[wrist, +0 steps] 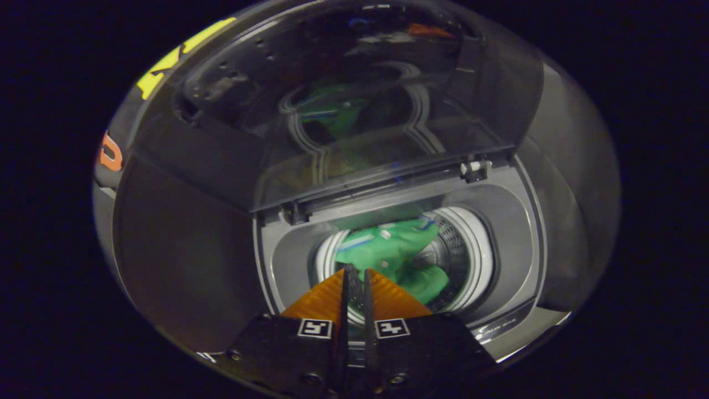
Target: Put the clothes into the washing machine and then close the washing machine lid.
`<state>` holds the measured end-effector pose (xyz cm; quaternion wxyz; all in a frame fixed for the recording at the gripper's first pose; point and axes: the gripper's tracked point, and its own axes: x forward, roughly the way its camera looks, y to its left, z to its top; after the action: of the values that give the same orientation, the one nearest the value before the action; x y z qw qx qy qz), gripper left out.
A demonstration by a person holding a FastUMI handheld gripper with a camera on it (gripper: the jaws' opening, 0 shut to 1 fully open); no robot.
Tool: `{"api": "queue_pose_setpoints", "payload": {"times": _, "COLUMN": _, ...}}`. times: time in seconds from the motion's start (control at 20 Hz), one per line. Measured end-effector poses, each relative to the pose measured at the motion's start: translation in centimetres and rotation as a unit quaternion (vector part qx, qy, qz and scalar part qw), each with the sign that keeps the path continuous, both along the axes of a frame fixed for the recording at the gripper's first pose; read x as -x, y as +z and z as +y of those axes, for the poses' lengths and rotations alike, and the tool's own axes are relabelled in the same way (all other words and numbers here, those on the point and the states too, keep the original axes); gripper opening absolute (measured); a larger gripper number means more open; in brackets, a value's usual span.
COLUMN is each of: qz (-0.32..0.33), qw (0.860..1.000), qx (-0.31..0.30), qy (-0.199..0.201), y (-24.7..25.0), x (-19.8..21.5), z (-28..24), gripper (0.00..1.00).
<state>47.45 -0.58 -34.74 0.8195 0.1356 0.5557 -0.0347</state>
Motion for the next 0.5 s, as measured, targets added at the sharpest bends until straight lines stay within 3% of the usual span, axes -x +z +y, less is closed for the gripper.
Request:
{"api": "queue_pose_setpoints", "payload": {"times": 0.1, "qz": -0.026, "qw": 0.999, "qx": 0.030, "qy": 0.014, "y": 1.3, "x": -0.6, "z": -0.3, "gripper": 0.46}}
{"api": "queue_pose_setpoints", "payload": {"times": 0.5, "qz": -0.102, "qw": 0.985, "qx": 0.108, "qy": 0.085, "y": 7.9, "x": -3.3, "z": -0.1, "gripper": 0.50}}
